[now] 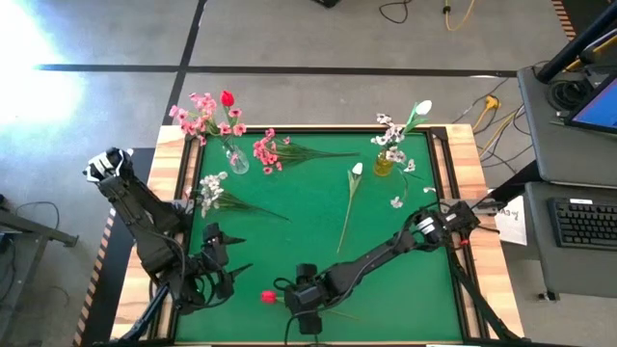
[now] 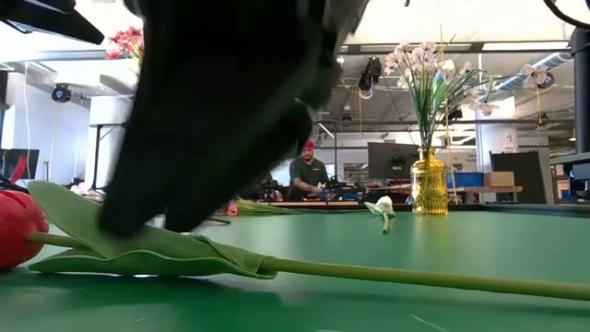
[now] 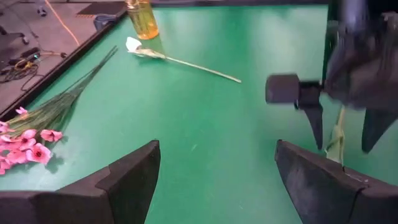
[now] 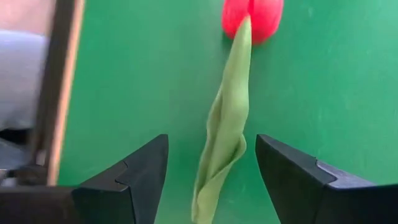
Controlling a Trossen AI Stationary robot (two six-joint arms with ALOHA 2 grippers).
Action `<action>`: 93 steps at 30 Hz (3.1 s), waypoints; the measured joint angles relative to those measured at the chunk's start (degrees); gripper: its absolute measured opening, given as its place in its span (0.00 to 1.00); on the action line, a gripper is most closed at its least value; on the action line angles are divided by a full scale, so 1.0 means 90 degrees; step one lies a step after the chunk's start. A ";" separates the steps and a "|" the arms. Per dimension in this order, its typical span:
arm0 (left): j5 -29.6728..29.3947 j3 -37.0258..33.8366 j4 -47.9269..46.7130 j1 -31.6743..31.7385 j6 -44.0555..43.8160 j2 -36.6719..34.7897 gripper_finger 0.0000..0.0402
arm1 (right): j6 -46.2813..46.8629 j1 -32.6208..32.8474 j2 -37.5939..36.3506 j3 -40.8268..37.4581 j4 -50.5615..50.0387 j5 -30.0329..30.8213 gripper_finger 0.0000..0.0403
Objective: Sort flowers into vase by color
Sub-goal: Put the red tulip into the transparent vase
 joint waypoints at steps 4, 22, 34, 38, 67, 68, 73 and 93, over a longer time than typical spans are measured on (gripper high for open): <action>-0.0120 0.0022 0.0012 -0.0002 -0.0189 0.0000 0.75 | -0.0016 0.0005 0.0302 0.0325 -0.0765 0.0270 0.56; -0.0097 0.0024 0.0227 -0.0010 -0.0209 -0.0001 0.75 | -0.0371 0.0010 0.0024 0.0311 -0.1293 0.0373 0.04; -0.0075 0.0024 0.0303 -0.0015 -0.0088 -0.0007 0.75 | -0.1236 -0.0044 -0.1753 -0.0613 -0.0301 0.1907 0.04; -0.0326 0.0029 0.0869 0.0022 0.0784 -0.0010 0.75 | -0.1829 -0.0120 -0.2496 -0.1756 0.1411 0.2262 0.04; 0.1309 -0.1802 0.4631 0.2353 0.6131 -0.2163 0.54 | -0.3987 -0.2097 -0.3979 -0.4645 0.9301 0.1260 0.04; 0.1434 -0.2129 0.5230 0.2449 0.6284 -0.2387 0.54 | -0.3949 -0.2129 -0.3870 -0.4610 0.9487 0.1258 0.04; 0.1737 -0.3335 0.7586 0.2790 0.6470 -0.3156 0.52 | -0.3761 -0.2205 -0.3249 -0.4531 1.0677 0.1236 0.04; 0.1191 -0.3859 0.8132 0.2827 0.6209 -0.3069 0.52 | -0.3914 -0.2232 -0.1578 -0.2856 1.1573 0.1095 0.04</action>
